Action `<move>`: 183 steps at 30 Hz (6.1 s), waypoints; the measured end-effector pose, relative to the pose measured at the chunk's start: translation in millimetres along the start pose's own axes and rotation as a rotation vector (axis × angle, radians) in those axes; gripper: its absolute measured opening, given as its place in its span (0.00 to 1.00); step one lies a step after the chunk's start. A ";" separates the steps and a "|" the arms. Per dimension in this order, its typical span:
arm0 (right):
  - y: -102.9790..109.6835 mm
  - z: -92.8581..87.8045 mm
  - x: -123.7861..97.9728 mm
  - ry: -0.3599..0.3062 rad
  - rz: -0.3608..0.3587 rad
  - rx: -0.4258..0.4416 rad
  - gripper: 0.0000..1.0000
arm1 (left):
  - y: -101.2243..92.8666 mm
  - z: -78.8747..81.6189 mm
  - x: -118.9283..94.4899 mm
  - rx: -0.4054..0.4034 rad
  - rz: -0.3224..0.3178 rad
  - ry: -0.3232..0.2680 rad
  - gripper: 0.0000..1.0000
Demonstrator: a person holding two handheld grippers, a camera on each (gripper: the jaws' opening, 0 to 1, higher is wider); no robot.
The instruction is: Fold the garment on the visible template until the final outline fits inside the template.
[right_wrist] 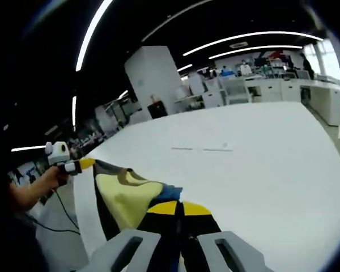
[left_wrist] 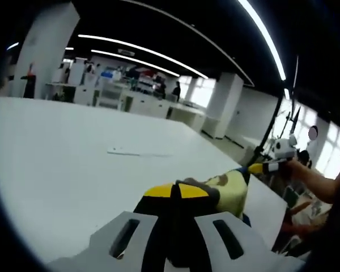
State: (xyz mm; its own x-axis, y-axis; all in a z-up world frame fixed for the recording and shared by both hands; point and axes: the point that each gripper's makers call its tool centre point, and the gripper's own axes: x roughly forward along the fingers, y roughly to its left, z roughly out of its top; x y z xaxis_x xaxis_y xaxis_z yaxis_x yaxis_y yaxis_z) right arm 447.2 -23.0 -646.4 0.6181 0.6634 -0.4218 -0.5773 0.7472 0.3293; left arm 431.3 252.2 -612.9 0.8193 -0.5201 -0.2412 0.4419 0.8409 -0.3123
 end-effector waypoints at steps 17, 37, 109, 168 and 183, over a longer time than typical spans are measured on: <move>-42.0 46.1 -10.4 -0.093 -0.167 -0.041 0.00 | 28.5 48.7 38.3 -0.055 0.030 -0.126 0.00; -109.4 68.8 36.2 -0.147 -0.360 0.056 0.00 | 67.3 46.0 126.3 -0.074 0.087 -0.104 0.00; -45.0 -44.5 60.3 0.310 0.061 -0.158 0.74 | 42.7 -53.2 97.2 0.230 -0.084 0.220 0.62; -13.3 -163.2 25.0 0.473 0.054 -0.512 0.19 | -12.2 -194.5 32.2 0.485 -0.114 0.466 0.20; -15.8 -162.3 27.7 0.461 0.025 -0.549 0.00 | -5.4 -194.7 34.1 0.440 -0.054 0.480 0.00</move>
State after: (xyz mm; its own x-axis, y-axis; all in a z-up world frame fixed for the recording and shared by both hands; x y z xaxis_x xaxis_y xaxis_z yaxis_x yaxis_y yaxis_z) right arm 386.9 -22.9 -800.4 0.3826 0.5051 -0.7736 -0.8484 0.5235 -0.0777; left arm 385.7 200.8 -798.3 0.5824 -0.4864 -0.6513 0.6698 0.7411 0.0455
